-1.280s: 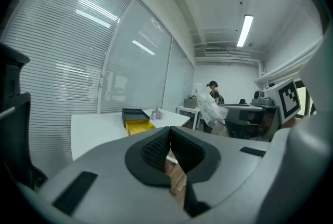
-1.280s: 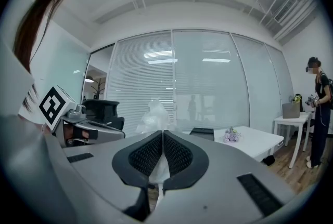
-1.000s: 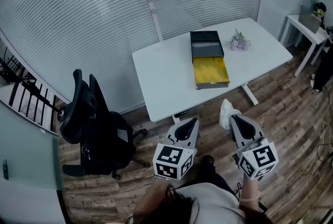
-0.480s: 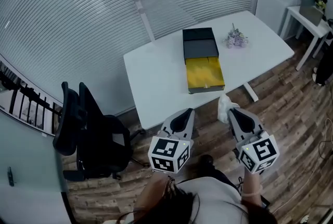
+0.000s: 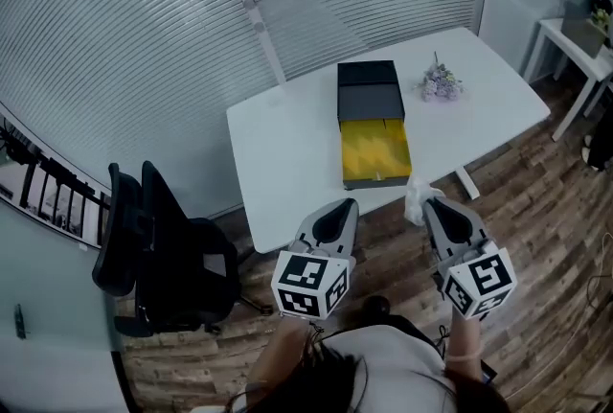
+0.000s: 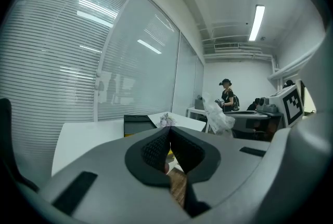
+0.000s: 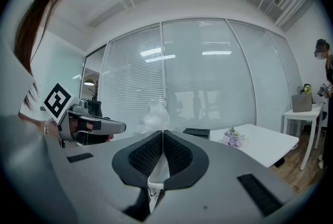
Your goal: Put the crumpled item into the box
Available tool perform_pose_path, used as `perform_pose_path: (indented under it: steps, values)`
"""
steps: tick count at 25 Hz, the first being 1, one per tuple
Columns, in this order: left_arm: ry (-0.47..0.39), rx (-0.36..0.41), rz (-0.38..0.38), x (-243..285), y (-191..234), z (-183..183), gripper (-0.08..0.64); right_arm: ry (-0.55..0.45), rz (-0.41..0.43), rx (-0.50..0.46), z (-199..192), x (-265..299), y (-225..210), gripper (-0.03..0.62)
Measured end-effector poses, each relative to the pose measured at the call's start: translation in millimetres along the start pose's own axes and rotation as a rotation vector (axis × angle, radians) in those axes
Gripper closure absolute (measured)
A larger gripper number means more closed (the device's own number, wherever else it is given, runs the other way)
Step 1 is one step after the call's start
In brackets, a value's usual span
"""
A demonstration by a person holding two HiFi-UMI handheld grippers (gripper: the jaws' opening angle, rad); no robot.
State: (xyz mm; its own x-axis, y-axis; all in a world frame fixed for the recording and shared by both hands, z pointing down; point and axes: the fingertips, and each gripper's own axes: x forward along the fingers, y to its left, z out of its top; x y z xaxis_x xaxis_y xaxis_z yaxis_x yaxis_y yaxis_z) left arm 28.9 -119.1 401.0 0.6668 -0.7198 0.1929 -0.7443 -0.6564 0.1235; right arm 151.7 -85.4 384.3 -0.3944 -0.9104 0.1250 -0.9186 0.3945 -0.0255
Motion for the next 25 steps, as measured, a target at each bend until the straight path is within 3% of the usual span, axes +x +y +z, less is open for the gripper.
perform_pose_path:
  steps: [16,25]
  values:
    - [0.046,-0.01,0.045,37,6,-5,0.541,0.024,0.059,0.002,-7,41,-36,0.56]
    - [0.049,-0.009,0.033,56,20,2,0.541,0.031,0.063,-0.005,-3,69,-43,0.56]
